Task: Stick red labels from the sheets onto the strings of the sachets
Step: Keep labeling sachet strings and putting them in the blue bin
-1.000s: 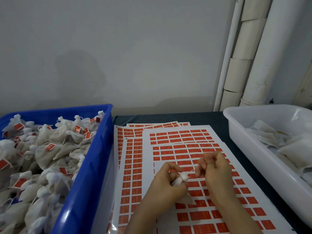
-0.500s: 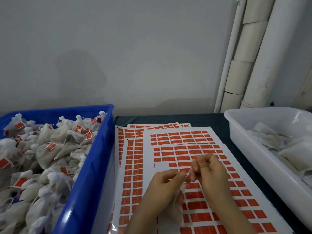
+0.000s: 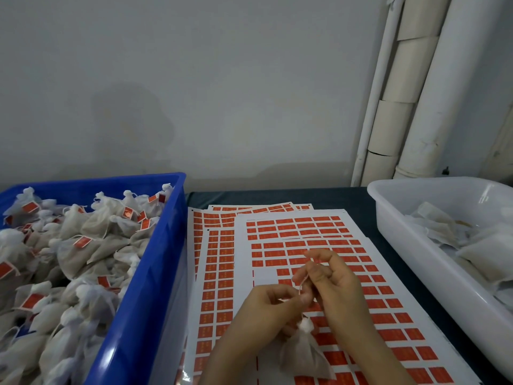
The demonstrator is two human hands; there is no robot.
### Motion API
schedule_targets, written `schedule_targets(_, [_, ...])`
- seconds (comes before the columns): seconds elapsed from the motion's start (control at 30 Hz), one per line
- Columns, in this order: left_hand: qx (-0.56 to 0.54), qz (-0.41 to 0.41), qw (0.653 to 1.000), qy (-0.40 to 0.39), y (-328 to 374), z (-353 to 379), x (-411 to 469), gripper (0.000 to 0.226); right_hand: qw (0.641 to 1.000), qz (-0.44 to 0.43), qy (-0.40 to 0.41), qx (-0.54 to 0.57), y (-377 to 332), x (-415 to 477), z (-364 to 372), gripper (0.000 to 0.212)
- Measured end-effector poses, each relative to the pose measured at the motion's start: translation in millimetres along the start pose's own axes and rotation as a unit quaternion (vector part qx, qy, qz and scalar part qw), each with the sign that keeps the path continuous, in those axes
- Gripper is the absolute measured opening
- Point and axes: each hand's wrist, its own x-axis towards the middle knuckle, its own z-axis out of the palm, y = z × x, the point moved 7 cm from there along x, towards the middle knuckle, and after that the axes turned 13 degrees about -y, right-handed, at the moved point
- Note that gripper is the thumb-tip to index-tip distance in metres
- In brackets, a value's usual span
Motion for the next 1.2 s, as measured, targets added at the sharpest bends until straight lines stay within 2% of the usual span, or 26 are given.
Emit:
schedule_targets(0.37, [0.022,-0.015,1.000,0.015,-3.4,-6.7,0.9,0.019,0.999,-0.005,0.036,-0.033,3.5,2.0,-3.2,0.010])
schedule_targets(0.5, [0.034,-0.030,0.998,0.045,-8.2,-15.5,1.2,0.016,0.996,0.014,0.068,-0.055,7.6,0.6,-7.2,0.027])
schedule_targets(0.57, [0.058,-0.038,0.994,0.088,-11.7,-23.5,0.3,0.015,0.991,0.046,0.045,-0.114,16.0,1.9,-2.0,0.037])
schedule_targets(0.63, [0.118,-0.040,0.979,0.159,-13.2,-34.3,-1.3,0.015,0.971,0.121,-0.009,-0.207,33.7,4.2,9.0,0.048])
schedule_targets(0.7, [0.178,-0.043,0.953,0.241,-13.8,-45.7,-5.1,0.013,0.925,0.186,-0.059,-0.325,50.3,4.6,19.2,0.059])
schedule_targets(0.77, [0.242,-0.071,0.921,0.297,-16.1,-54.5,-8.3,0.012,0.886,0.203,-0.089,-0.406,57.1,3.6,25.1,0.070])
schedule_targets(0.83, [0.261,-0.099,0.905,0.321,-21.1,-60.2,-9.7,0.017,0.876,0.208,-0.101,-0.423,60.6,3.0,25.5,0.075])
schedule_targets(1.0, [0.230,-0.107,0.903,0.347,-20.7,-64.4,-10.8,0.013,0.864,0.219,-0.113,-0.440,62.3,0.0,23.6,0.072])
schedule_targets(1.2, [0.221,-0.104,0.912,0.331,-20.6,-62.3,-9.3,0.009,0.879,0.233,-0.116,-0.400,56.4,-10.2,20.0,0.072])
